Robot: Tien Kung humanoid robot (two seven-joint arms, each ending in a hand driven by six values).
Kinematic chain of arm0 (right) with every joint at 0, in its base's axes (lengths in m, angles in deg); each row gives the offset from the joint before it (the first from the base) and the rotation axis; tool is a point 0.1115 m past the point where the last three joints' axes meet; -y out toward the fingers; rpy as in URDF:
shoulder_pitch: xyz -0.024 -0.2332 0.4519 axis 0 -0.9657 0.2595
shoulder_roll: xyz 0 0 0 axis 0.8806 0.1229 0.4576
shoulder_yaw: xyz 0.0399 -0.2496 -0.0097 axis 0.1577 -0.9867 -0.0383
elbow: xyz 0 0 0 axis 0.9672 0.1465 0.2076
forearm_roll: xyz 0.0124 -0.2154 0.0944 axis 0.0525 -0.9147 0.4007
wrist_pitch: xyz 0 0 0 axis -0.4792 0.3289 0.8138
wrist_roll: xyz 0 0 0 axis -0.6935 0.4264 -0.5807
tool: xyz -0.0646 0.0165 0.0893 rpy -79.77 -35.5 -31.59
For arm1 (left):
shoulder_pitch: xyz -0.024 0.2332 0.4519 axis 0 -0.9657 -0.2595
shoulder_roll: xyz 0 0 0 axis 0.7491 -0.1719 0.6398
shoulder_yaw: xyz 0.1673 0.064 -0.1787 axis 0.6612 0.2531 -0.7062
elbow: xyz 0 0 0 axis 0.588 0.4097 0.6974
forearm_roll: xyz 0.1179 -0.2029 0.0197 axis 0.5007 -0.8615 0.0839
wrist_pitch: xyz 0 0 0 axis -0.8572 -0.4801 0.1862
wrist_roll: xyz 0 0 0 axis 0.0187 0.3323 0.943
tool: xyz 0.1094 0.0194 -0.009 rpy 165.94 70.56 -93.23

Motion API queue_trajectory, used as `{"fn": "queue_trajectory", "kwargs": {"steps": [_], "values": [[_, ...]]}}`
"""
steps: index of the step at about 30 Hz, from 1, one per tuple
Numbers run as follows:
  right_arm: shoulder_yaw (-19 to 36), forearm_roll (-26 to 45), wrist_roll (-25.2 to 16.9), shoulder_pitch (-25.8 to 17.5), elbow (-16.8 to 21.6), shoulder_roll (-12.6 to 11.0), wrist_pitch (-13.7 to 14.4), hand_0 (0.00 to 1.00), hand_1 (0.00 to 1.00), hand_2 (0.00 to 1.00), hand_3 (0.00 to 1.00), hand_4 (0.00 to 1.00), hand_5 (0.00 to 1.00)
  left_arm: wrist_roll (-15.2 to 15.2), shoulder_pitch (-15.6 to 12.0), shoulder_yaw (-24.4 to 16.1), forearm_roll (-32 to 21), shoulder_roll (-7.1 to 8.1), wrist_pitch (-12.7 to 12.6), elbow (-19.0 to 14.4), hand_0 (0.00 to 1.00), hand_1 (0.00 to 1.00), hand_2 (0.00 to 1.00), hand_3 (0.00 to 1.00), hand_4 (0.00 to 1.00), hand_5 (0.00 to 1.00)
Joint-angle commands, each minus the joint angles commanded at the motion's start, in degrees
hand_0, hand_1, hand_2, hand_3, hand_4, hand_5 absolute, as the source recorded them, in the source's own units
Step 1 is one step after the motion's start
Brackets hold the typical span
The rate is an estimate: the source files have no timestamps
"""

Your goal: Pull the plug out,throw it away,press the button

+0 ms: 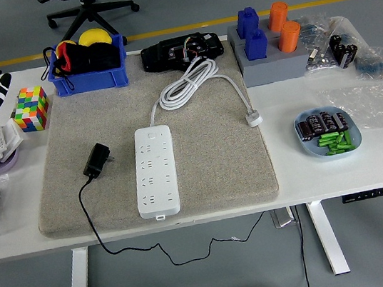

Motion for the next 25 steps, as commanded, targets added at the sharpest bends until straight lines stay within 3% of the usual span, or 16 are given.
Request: {"fn": "queue_trajectory", "kwargs": {"steps": [25], "values": [[-1.0,0.4,0.0,-0.1,0.0,-0.6,0.0,0.749,0.683,0.666,0.677,0.761,0.666,0.0,-0.3,0.4,0.1,0.28,0.0,-0.4,0.840,0.809,0.803,0.857,0.719,0.701]]}}
